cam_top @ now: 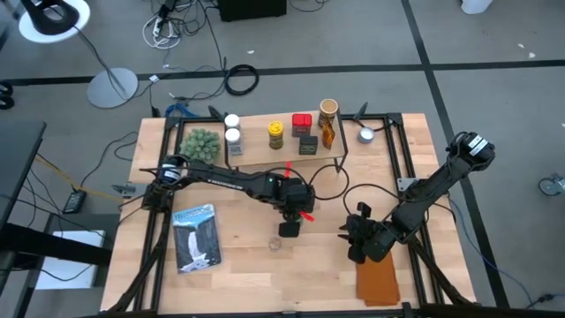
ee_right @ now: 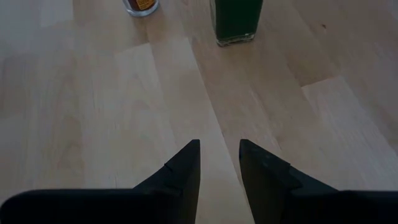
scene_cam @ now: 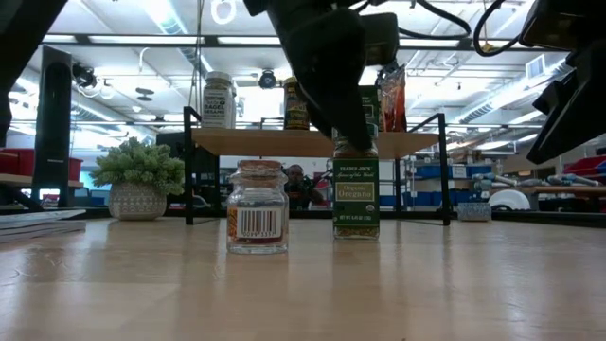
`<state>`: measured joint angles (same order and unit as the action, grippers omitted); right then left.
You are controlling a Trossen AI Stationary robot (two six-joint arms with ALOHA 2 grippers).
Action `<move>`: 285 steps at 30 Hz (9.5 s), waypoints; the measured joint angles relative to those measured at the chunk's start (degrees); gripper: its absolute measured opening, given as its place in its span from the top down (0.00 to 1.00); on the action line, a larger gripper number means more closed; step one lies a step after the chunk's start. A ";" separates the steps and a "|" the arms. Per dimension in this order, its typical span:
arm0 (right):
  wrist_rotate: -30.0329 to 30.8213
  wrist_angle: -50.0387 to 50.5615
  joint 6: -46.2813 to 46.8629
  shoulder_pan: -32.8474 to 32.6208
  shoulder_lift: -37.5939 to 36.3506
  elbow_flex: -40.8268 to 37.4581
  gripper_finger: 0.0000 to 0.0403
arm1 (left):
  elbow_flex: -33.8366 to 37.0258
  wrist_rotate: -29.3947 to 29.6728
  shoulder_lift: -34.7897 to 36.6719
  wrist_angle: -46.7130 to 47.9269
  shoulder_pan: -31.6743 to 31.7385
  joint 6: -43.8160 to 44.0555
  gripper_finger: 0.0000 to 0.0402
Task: Shelf spices
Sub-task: Put the green seasoning bottle on the shelf
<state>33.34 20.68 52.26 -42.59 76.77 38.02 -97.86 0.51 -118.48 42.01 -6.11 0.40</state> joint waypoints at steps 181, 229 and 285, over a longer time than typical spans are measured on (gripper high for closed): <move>2.67 -3.03 -5.91 0.02 -0.02 0.00 0.72 | -24.74 2.77 7.42 44.51 36.08 -17.90 0.44; 2.63 -3.93 -5.91 0.02 -0.02 0.00 0.72 | -24.57 4.17 7.44 46.43 36.06 -18.34 0.33; 2.58 -14.47 -7.02 -0.02 0.00 0.00 0.72 | 52.90 30.32 66.94 -26.44 -8.79 5.06 0.30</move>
<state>35.92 6.21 45.23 -42.61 76.77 38.02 -44.96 30.83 -51.55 15.58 -14.90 5.47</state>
